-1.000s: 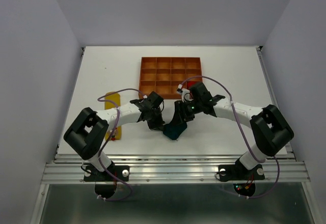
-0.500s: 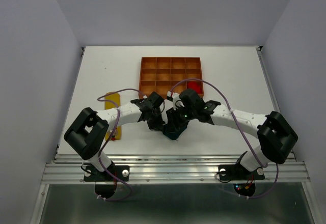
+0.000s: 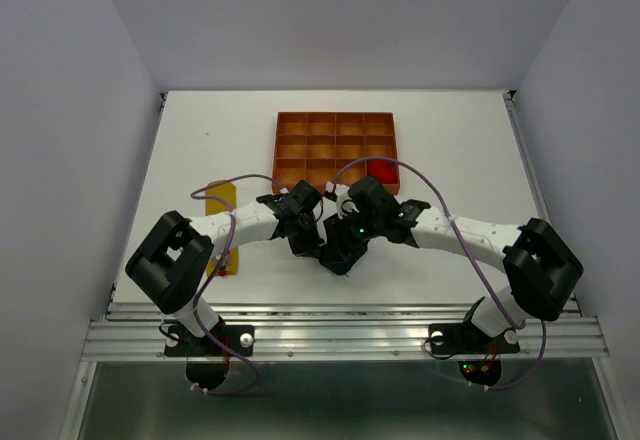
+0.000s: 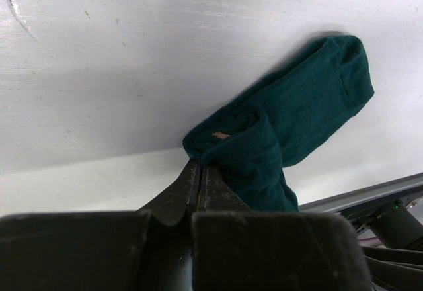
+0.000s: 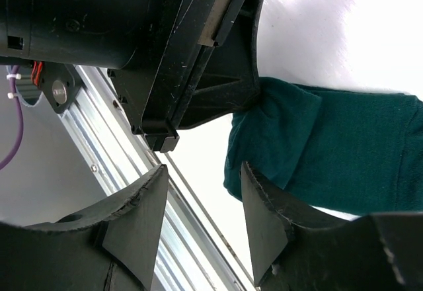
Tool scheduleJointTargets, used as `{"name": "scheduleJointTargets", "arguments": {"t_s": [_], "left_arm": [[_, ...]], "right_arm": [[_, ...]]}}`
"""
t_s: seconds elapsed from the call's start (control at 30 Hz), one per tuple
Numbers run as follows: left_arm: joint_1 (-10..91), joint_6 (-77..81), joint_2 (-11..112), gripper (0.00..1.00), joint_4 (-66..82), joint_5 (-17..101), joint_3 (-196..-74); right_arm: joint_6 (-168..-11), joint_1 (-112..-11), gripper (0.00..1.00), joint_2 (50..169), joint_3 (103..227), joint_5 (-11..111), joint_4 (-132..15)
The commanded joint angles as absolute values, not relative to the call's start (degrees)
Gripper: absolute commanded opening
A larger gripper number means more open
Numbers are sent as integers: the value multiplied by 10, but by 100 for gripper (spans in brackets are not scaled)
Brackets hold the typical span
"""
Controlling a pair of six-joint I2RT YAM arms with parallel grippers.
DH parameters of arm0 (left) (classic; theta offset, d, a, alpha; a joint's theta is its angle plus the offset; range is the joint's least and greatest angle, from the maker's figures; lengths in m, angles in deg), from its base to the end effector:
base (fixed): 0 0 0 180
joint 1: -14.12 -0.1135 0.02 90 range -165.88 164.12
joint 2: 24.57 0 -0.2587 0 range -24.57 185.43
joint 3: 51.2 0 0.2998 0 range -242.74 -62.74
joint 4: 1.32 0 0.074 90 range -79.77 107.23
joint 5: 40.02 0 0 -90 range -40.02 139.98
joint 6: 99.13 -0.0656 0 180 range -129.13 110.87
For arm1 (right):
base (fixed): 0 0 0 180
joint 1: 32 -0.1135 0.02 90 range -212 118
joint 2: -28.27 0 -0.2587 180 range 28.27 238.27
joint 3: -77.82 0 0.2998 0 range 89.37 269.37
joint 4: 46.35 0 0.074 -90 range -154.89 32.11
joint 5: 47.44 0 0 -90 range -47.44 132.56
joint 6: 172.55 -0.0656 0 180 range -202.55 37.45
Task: Roll the socks
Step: Roll the sock at the center of the board.
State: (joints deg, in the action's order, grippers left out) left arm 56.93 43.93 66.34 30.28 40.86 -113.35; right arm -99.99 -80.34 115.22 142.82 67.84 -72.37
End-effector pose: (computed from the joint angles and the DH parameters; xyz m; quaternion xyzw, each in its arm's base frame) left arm 0.2538 -0.2493 0.1073 -0.0658 0.9616 -0.2408 0.1138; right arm 0.2274 0.2977 0.1607 -0.3183 0.8570 0.3615 0.1829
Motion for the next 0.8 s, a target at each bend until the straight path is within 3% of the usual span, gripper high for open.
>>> {"name": "scheduleJointTargets", "arguments": {"t_s": [0.0, 0.77], "left_arm": [[574, 436, 668, 0, 334, 435, -1141], [575, 438, 664, 0, 333, 424, -1138]], "right_arm": [[-1002, -815, 54, 1157, 1418, 673, -704], [-1008, -826, 52, 1168, 1386, 607, -709]]}}
